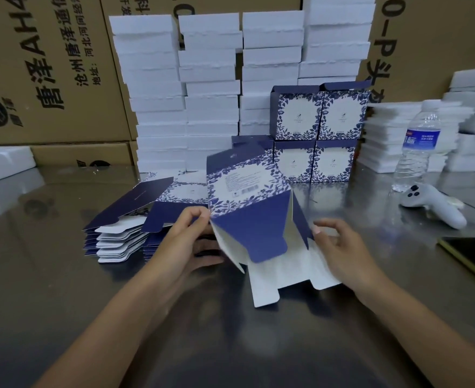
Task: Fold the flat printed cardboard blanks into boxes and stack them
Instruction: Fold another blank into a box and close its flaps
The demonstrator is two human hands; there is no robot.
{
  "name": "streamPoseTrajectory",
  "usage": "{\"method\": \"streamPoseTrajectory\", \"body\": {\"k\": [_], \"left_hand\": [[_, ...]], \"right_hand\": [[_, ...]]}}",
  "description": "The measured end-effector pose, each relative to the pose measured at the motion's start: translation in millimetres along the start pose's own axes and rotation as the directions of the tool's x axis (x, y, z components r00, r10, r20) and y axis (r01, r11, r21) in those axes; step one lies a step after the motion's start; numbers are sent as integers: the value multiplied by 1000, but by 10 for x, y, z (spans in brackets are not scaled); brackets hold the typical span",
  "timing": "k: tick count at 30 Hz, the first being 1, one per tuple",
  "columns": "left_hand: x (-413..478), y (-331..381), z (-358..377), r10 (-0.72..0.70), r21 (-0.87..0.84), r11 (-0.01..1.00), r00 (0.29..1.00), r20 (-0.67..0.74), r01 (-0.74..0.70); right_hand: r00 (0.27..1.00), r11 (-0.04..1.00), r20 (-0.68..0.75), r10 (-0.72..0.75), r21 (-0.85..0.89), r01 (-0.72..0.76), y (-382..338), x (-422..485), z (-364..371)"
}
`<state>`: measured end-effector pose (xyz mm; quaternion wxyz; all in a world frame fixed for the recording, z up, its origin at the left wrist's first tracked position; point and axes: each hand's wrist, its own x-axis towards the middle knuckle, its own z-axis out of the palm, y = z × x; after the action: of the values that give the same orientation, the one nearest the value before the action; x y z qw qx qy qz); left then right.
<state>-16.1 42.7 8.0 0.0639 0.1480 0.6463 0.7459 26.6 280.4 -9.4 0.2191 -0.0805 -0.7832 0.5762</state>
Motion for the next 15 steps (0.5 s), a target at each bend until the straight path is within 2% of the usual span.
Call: {"method": "streamPoseTrajectory", "body": {"k": [4,6,9,11,15], "left_hand": [[42,-79,27,9,103,995,1000,26,-12],[60,-134,17,-3,149,989,997,83,-9],[63,-213,-38,-14,339,940,985,169,-45],[49,-248,-48,-27,439,897,984,177,-54],[42,-294,-18,29,461,883,991,128,-86]], "right_hand": [[994,989,98,-41,-134,54,1,-31,20],[984,974,172,-39,-213,75,31,-42,32],[971,902,225,-82,-397,168,79,-49,24],[959,889,251,-130,-399,225,94,-75,25],[946,906,274,-175,-332,263,69,-146,70]]}}
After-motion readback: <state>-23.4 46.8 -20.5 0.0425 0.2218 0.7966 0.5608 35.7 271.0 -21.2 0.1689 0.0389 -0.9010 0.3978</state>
